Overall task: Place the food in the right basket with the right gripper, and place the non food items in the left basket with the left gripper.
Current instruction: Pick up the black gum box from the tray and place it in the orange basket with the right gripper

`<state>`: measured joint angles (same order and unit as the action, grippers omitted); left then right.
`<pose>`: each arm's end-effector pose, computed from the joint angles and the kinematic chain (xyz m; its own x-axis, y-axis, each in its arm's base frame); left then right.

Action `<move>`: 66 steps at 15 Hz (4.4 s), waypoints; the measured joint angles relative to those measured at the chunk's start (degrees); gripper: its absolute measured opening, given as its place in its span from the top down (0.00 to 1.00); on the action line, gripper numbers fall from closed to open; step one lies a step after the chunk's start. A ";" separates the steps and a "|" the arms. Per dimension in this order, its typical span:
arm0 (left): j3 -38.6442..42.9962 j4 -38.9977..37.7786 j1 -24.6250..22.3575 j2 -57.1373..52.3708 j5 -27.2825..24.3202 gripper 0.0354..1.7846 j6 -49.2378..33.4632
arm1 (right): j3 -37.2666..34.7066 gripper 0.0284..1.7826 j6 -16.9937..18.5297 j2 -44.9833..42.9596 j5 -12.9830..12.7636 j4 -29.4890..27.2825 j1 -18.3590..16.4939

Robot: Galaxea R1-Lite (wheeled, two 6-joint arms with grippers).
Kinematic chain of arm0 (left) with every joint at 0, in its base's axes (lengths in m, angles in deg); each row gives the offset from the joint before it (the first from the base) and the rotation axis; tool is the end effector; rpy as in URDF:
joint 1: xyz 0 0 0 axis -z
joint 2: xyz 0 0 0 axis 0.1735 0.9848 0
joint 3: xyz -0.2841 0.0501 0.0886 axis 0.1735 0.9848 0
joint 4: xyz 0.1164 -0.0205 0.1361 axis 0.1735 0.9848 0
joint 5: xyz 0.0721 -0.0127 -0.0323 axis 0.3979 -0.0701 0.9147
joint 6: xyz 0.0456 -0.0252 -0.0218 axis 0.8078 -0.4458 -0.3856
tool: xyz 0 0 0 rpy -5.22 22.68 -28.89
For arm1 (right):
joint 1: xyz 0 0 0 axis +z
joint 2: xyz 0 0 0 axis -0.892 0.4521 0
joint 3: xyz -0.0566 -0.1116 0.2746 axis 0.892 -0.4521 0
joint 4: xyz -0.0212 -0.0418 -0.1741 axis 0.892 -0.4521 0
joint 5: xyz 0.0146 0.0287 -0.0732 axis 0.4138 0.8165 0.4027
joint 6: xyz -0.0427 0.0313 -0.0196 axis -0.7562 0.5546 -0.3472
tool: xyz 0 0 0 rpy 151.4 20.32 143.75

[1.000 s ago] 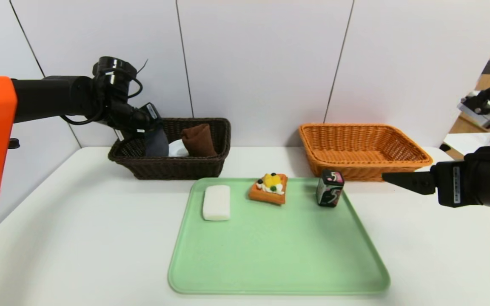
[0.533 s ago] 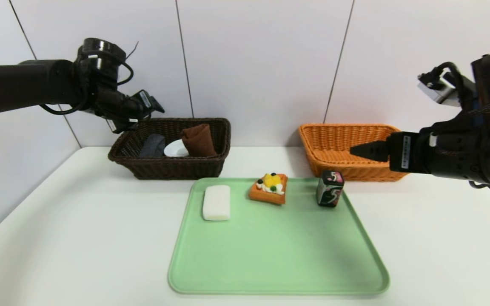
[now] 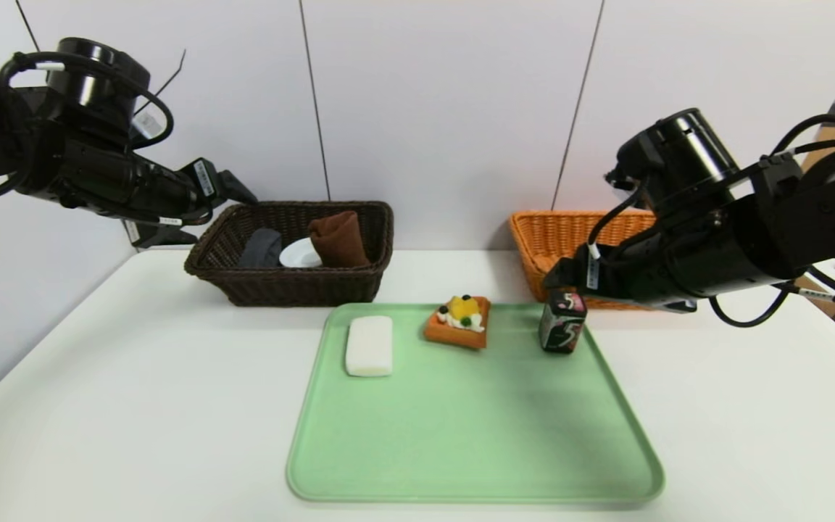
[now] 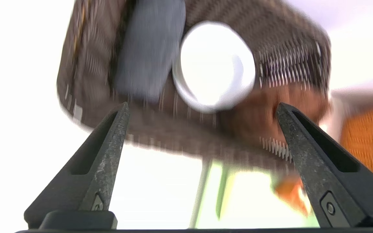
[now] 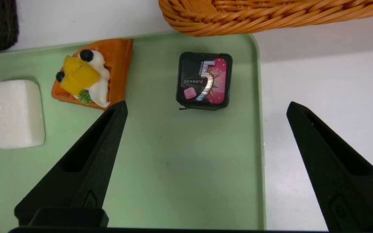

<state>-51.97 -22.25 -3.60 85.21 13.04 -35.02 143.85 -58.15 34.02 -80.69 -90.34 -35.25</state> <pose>0.3469 -0.0431 0.2661 0.8050 -0.1665 -0.5694 -0.1613 0.8622 -0.4802 0.2906 0.1394 0.2142 0.6952 0.1134 -0.7099 0.0288 0.9823 0.1851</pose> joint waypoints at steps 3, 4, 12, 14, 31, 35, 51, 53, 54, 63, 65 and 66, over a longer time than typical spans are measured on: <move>6.31 0.01 0.00 -5.60 -1.46 0.08 0.32 | 2.10 0.05 0.15 3.60 -1.16 -1.88 0.73; 7.53 0.00 -0.02 -6.67 -1.49 0.08 0.30 | 2.43 0.05 0.12 4.41 -1.84 -1.88 1.01; 12.13 -3.47 0.00 -9.56 -1.62 0.06 0.30 | 4.68 0.05 0.11 10.46 -3.44 -1.49 1.29; 12.17 -3.80 -0.02 -9.53 -1.60 0.06 0.34 | 5.63 0.12 0.17 11.97 -3.63 -1.49 1.21; 12.25 -4.79 -1.22 -8.09 -1.68 0.06 0.28 | 6.42 0.59 2.97 5.66 9.19 -5.66 3.08; 12.17 -4.71 -1.21 -8.01 -1.68 0.06 0.34 | 6.64 0.59 3.21 1.06 15.98 4.83 1.49; 12.74 -4.82 -1.21 -7.96 -1.71 0.06 0.41 | 9.05 0.59 -15.29 14.77 -0.51 24.55 -20.26; 12.98 -5.58 -1.24 -7.74 -1.71 0.06 0.41 | 9.13 0.59 -17.05 16.08 -2.74 24.83 -21.83; 13.02 -5.89 -1.21 -7.63 -1.76 0.06 0.41 | 9.16 0.59 -17.36 16.85 -3.19 25.44 -22.49; 13.65 -5.90 -1.21 -7.66 -1.68 0.06 0.37 | 9.57 0.59 -17.34 20.46 -3.38 26.16 -23.43; 13.76 -5.92 -1.21 -7.79 -1.71 0.06 0.32 | 9.65 0.59 -17.29 20.30 -3.35 26.12 -23.41; 13.81 -5.92 -1.21 -7.88 -1.73 0.06 0.34 | 9.65 0.59 -17.31 20.15 -3.38 26.12 -23.41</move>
<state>-38.16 -28.18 -4.81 77.33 11.31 -34.68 153.51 -75.46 54.17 -84.07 -64.21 -58.66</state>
